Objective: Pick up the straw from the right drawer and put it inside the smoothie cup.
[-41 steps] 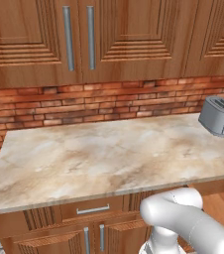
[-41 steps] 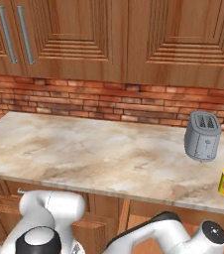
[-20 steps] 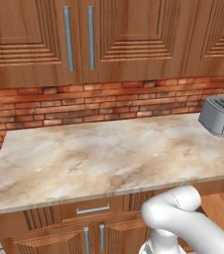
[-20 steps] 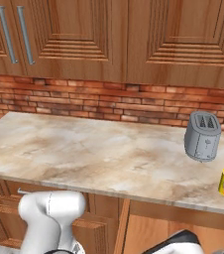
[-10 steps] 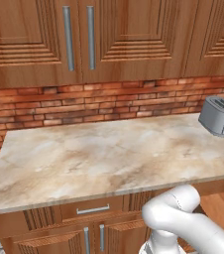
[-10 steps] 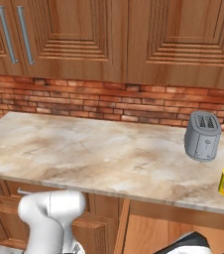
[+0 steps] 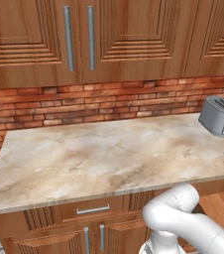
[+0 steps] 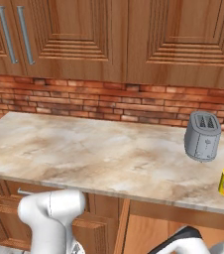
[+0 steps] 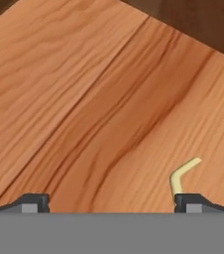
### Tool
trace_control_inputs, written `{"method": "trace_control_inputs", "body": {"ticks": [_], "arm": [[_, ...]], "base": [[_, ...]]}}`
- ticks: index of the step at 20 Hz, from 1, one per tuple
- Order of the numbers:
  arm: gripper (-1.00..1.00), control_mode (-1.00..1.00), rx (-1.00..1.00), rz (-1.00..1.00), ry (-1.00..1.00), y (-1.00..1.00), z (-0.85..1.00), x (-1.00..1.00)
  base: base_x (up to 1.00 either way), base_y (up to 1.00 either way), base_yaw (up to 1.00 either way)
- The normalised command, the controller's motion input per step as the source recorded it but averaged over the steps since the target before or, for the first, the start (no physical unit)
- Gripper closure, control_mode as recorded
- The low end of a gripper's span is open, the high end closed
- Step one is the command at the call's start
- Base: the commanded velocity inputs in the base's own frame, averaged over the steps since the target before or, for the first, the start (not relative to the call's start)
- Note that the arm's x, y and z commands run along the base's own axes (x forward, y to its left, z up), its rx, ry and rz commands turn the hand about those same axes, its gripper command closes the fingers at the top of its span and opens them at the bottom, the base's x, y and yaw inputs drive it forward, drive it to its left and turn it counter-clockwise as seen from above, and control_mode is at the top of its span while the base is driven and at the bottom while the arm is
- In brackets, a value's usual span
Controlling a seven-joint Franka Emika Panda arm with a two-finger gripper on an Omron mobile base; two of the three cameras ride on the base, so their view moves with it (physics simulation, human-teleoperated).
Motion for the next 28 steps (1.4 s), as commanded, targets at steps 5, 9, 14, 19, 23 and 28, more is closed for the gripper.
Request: {"method": "trace_control_inputs", "body": {"ticks": [5,9,14,19,23,28], "arm": [[-1.00,-1.00,0.00,0.00,0.01,-0.15,-0.21,0.13],[-1.00,-1.00,0.00,0.00,0.00,-0.30,-0.19,0.06],[-1.00,-1.00,0.00,0.00,0.00,-0.41,-0.11,0.05],[-1.00,-1.00,0.00,0.00,0.00,-0.49,-0.14,0.01],[-1.00,-1.00,0.00,0.01,0.00,-0.35,-0.27,0.00],[-1.00,-1.00,0.00,0.01,0.03,-0.13,-0.35,0.10]], "base": [[0.00,0.00,0.00],[0.00,0.00,0.00],[0.00,0.00,0.00],[0.00,0.00,0.00],[0.00,0.00,0.00],[0.00,0.00,0.00]]}}
